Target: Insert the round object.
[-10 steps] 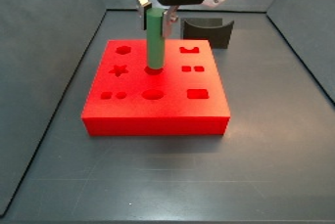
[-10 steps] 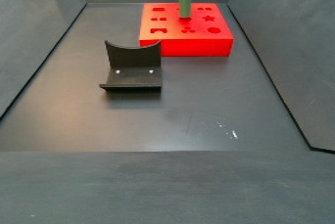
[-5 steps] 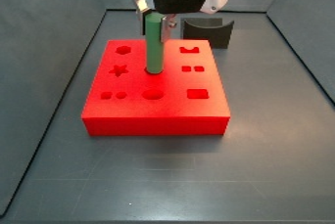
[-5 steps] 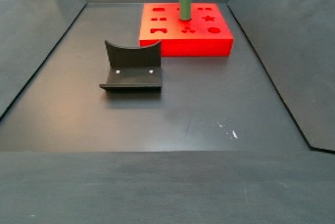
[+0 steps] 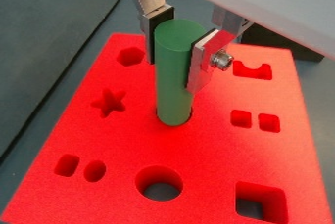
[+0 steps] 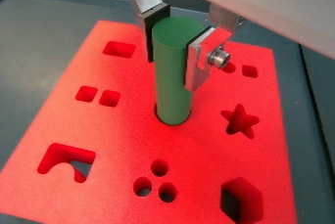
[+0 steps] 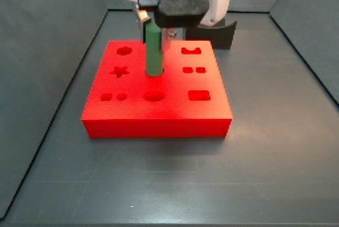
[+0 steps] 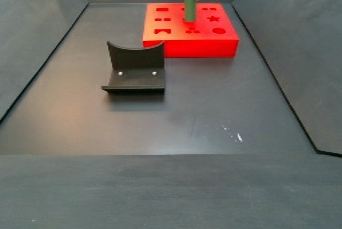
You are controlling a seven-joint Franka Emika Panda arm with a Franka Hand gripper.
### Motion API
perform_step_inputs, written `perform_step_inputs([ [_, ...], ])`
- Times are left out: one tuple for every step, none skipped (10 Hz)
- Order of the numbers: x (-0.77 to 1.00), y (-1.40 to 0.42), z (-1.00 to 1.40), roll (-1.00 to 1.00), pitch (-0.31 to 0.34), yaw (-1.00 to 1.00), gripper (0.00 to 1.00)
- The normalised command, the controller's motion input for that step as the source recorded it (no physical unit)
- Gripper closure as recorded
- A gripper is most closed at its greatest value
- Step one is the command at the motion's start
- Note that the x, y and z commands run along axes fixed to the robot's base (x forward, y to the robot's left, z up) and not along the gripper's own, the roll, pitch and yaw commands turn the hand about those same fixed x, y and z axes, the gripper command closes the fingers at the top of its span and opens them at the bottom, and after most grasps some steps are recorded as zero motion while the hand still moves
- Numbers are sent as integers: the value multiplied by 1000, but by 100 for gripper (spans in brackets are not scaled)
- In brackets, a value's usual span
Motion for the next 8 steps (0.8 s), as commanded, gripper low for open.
perform_step_inputs([
  [0, 0, -831, 0, -167, 0, 100],
  [0, 0, -854, -14, -187, 0, 100],
  [0, 0, -869, -23, -196, 0, 100],
  [0, 0, -877, -21, -194, 0, 100],
  [-11, 0, -857, -10, -203, 0, 100],
  [0, -11, -846, -23, -210, 0, 100],
  [-14, 0, -589, 0, -131, 0, 100],
  [0, 0, 0, 0, 0, 0, 100],
])
